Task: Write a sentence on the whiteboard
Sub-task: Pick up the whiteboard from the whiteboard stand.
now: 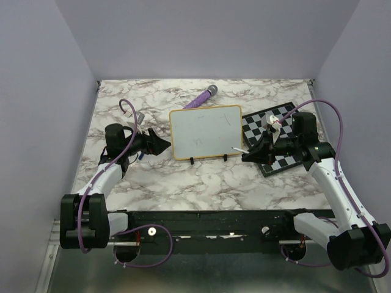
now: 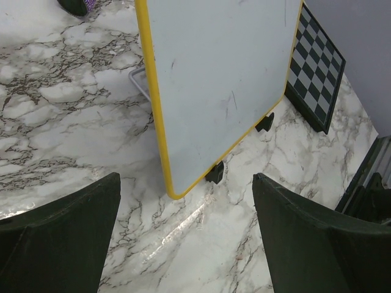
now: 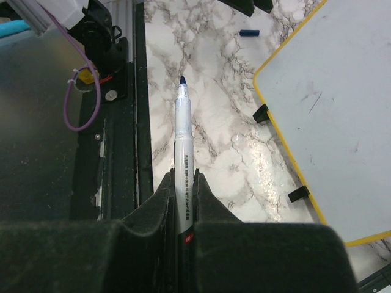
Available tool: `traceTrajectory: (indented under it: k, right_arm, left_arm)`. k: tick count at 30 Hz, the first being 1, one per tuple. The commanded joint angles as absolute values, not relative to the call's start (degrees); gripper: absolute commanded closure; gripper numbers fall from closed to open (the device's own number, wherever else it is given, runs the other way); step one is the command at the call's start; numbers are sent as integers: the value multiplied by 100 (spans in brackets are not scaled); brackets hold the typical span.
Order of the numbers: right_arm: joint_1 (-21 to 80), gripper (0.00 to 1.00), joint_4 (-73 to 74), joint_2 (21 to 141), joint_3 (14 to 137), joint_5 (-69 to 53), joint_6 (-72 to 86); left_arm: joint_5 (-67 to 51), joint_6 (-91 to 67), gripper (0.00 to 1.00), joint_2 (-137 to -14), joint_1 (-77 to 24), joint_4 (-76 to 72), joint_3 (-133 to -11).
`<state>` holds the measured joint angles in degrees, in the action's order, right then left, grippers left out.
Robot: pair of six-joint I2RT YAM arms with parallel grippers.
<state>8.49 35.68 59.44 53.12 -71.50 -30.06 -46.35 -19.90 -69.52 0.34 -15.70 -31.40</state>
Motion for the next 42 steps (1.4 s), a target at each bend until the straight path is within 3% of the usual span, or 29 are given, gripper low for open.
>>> traceTrajectory:
  k: [1, 14, 32, 42]
  right_arm:
    - [809, 99, 3604, 5906, 5282, -7383, -3059]
    - [809, 99, 3595, 5924, 5274, -7400, -3050]
    - [809, 99, 3586, 6038, 5282, -7312, -3085]
    - [817, 99, 3586, 6214, 5291, -7234, -3102]
  left_arm:
    - [-4904, -1863, 6, -6917, 18, -1942, -3094]
    - [-5045, -2162, 6, -6970, 18, -2478, -3094]
    - [-4078, -2856, 4, -7154, 167, -1522, -4043]
    - [-4403, -2778, 4, -6899, 185, -1723, -3885]
